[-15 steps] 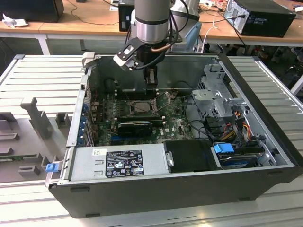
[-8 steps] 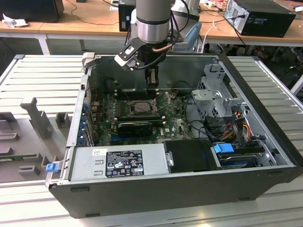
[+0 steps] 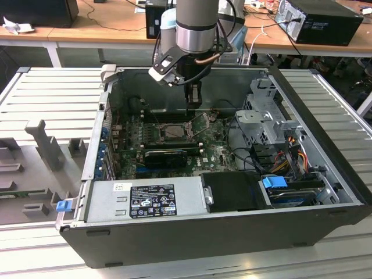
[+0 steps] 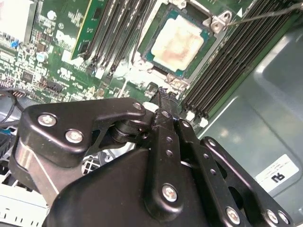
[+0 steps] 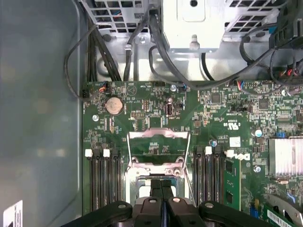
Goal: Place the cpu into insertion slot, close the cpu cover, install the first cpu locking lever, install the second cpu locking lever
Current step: 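Close the cpu cover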
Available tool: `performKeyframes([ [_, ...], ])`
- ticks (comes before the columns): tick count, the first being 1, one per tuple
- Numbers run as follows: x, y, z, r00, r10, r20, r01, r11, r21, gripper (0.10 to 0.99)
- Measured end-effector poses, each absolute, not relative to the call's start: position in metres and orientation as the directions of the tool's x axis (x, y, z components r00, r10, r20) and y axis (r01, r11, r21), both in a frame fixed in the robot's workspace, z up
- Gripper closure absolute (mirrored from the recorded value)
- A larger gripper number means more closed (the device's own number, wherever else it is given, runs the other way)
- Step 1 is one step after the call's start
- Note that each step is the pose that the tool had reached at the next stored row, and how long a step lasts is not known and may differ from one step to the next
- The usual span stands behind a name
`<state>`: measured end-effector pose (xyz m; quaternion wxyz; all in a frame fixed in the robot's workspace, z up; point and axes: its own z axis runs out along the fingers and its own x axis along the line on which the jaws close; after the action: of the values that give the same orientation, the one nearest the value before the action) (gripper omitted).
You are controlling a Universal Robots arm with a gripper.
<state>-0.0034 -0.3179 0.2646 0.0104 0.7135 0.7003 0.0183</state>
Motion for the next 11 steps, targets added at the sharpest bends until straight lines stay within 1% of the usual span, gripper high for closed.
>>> performKeyframes([
  [11, 0.017, -0.318, 0.265, 0.019, 1.0, 0.011, 0.999, -0.019, 0.038, 0.98],
])
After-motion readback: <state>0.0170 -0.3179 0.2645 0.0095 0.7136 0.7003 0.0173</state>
